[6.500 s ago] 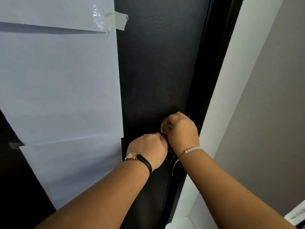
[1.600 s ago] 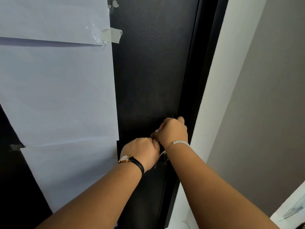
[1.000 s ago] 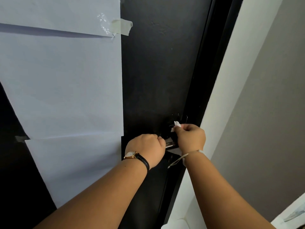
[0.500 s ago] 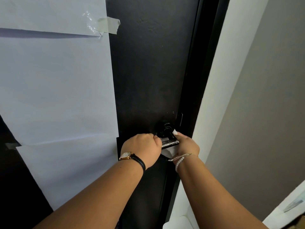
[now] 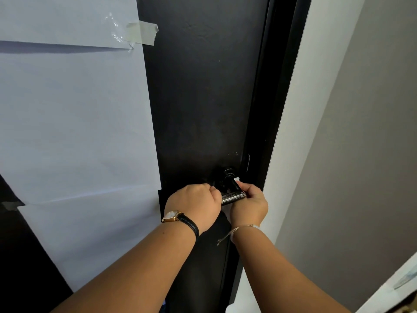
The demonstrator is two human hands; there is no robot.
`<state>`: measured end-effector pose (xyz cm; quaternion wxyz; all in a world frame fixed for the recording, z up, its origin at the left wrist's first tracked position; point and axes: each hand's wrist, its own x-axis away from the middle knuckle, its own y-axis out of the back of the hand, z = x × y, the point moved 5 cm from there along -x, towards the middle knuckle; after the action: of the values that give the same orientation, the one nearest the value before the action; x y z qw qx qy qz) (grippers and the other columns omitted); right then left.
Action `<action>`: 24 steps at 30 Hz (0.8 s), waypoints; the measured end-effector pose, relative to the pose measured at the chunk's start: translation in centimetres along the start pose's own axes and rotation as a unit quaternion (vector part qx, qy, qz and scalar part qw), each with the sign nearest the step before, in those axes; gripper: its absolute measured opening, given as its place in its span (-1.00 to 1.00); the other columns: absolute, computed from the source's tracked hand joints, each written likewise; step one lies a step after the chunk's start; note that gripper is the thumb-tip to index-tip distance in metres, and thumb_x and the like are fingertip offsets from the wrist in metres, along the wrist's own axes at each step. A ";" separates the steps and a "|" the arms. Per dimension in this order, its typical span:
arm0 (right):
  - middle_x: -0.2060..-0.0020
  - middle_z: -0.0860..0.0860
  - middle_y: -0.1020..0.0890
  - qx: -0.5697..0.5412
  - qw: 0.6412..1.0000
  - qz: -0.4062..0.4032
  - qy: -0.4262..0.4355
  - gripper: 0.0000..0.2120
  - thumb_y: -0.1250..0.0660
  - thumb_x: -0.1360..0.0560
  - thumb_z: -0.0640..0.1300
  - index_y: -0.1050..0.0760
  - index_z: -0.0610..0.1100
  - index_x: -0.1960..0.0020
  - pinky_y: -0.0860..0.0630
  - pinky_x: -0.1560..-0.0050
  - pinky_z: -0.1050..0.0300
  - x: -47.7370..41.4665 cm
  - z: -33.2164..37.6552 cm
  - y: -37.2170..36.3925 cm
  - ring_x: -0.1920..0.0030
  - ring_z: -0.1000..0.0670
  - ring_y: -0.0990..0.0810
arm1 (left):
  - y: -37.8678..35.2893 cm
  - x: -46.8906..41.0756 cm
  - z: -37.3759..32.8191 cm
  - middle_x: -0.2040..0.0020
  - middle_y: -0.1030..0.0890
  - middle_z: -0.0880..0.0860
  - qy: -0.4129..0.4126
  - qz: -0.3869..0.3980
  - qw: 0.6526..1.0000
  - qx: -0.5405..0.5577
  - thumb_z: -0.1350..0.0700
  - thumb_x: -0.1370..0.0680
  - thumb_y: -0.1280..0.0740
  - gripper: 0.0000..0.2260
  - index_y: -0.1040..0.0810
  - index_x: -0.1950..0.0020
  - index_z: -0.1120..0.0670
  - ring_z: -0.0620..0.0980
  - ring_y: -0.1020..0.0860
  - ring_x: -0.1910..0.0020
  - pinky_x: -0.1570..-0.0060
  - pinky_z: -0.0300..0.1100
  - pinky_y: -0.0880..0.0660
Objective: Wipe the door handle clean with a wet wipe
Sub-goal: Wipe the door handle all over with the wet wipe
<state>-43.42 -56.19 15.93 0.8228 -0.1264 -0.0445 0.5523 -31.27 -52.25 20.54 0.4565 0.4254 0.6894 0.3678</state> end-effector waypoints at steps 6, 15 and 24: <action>0.32 -0.07 -0.54 -0.072 0.993 0.024 -0.090 -0.81 -0.20 -0.47 -0.41 -0.55 -0.26 0.20 -0.50 0.46 0.39 -0.1 -0.6 -0.4 0.32 0.01 -0.55 | 0.0 0.0 0.0 0.35 -0.42 -0.03 -0.003 0.006 1.000 0.005 -0.01 -0.61 0.02 -0.66 -0.48 0.17 0.04 -0.09 -0.39 0.39 0.50 -0.27 -0.21; 0.05 -0.17 -0.59 0.039 0.994 0.101 0.020 -0.90 -0.44 -0.40 -0.16 -0.55 0.00 0.17 -0.61 0.05 0.05 0.9 -1.1 -0.5 0.11 -0.10 -0.60 | 0.2 0.0 0.0 0.40 -0.39 -0.05 0.002 0.014 1.000 0.016 -0.01 -0.60 0.02 -0.65 -0.51 0.14 0.06 -0.08 -0.40 0.40 0.48 -0.26 -0.25; 0.27 0.08 -0.57 0.084 0.992 0.090 0.039 -0.83 -0.33 -0.45 -0.33 -0.53 -0.09 0.04 -0.42 0.35 0.49 0.9 -0.7 -0.2 0.24 0.16 -0.54 | 0.7 -0.6 -0.3 0.29 -0.44 0.03 0.042 0.135 0.989 0.048 -0.01 -0.59 -0.02 -0.70 -0.49 0.09 0.09 -0.03 -0.41 0.33 0.35 -0.16 -0.33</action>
<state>-42.73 -55.53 15.22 0.7786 -0.0816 0.0456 0.6206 -31.21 -52.61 21.41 0.3523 0.5198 0.6611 0.4106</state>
